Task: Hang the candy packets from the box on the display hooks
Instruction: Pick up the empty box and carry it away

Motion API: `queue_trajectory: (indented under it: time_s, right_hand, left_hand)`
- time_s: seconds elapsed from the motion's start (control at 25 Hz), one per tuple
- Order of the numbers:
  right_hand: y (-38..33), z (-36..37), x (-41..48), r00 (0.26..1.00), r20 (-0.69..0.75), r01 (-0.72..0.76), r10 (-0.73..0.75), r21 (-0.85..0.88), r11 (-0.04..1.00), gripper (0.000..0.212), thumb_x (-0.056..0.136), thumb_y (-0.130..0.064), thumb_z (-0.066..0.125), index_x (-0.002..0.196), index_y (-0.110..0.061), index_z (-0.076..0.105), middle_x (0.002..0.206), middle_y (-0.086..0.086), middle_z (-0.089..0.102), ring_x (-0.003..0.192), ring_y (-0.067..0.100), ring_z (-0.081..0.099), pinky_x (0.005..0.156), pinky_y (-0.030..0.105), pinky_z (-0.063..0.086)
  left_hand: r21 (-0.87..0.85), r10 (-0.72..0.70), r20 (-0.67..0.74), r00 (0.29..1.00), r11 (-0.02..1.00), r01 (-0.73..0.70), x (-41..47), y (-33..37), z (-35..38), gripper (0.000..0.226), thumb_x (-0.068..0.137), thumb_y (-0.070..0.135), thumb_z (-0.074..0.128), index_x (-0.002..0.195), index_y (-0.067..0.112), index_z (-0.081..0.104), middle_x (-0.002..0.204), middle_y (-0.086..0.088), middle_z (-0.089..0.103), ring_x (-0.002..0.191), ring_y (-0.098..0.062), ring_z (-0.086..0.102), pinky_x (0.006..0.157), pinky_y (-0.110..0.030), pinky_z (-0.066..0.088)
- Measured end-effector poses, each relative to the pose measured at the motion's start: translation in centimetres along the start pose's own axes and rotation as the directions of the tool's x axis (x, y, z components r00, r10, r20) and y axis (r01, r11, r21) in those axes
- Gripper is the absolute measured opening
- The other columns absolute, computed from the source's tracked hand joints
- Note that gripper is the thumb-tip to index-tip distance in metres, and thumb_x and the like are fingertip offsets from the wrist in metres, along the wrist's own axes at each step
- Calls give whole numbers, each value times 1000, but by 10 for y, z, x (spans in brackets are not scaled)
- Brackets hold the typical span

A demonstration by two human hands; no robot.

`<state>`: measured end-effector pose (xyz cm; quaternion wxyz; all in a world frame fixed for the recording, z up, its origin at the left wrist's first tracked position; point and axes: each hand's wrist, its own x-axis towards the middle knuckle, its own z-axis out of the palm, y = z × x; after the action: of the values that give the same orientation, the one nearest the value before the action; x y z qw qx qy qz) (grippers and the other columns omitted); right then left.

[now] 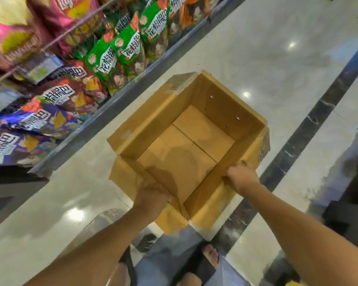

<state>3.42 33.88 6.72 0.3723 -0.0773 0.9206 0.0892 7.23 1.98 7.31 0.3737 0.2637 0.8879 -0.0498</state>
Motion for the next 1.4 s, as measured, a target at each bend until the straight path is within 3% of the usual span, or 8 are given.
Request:
queue_trajectory:
  time_s: [0.2, 0.4, 0.72, 0.88, 1.04, 1.2, 1.32, 1.4]
  right_hand:
    - [-33, -3, -15, 999, 23, 39, -39, 0, 999, 21, 99, -33, 55, 111, -38, 71, 107, -8, 71, 115, 20, 60, 116, 46, 25]
    - [-130, -1, -23, 992, -7, 127, -127, 14, 992, 21, 100, -27, 54, 103, -36, 73, 96, -11, 74, 95, 19, 69, 99, 44, 27]
    - [-265, -18, 1, 973, -6, 231, -232, 137, 963, 28, 105, -31, 47, 122, -29, 70, 119, -4, 72, 112, 24, 66, 102, 39, 36]
    - [-244, -31, -9, 980, -67, 200, -189, 264, 944, 41, 104, -45, 47, 141, -28, 55, 132, 1, 62, 123, 27, 59, 100, 42, 44]
    - [-170, -23, -8, 878, -415, -72, 237, 376, 924, 66, 94, -36, 66, 152, -20, 40, 154, 6, 46, 142, 27, 43, 117, 45, 36]
    - [-101, -4, 14, 726, -200, -393, 658, 663, 637, 98, 85, -43, 78, 159, -15, 19, 159, 16, 39, 143, 40, 44, 117, 57, 38]
    - [-96, 5, 27, 714, 154, -439, 683, 858, 266, 101, 86, -51, 78, 158, -22, 12, 152, 19, 49, 130, 47, 56, 100, 62, 53]
    - [-99, 7, 30, 717, 183, -463, 672, 846, 264, 84, 93, -42, 73, 154, -17, 20, 143, 21, 56, 120, 49, 62, 94, 60, 57]
  left_hand:
    - [49, 14, 0, 1000, 999, -14, -21, -37, -7, 26, 70, 38, 90, 92, 44, 78, 97, 11, 70, 108, -23, 62, 100, -42, 37]
    - [153, -220, -3, 975, 964, 218, -44, -122, -16, 30, 104, 40, 53, 132, 49, 62, 175, -3, -3, 159, -41, -9, 127, -61, 0]
    - [-352, -527, 46, 849, 787, 507, -50, -221, -3, 65, 99, 56, 39, 155, 65, 8, 150, -10, 52, 118, -44, 58, 99, -52, 51]
    - [-472, -454, 48, 890, 775, 421, -63, -226, 3, 70, 105, 29, 45, 157, 58, 9, 172, 11, 10, 134, -40, 51, 109, -53, 48]
    - [-635, -521, 92, 849, 626, 453, -51, -233, 0, 109, 96, 19, 66, 160, 44, -19, 174, 9, -12, 149, -37, 36, 115, -56, 42]
    - [-717, -551, 112, 827, 531, 452, -25, -244, 7, 138, 83, 32, 85, 151, 47, -34, 170, -8, 16, 147, -41, 38, 114, -63, 41]
    - [-691, -600, 133, 789, 515, 508, -13, -246, 12, 141, 81, 41, 86, 149, 45, -38, 155, -16, 43, 129, -44, 55, 104, -61, 49]
    - [-670, -639, 99, 763, 525, 526, -7, -249, 12, 135, 85, 44, 82, 153, 40, -35, 142, -20, 54, 117, -44, 62, 96, -57, 54]
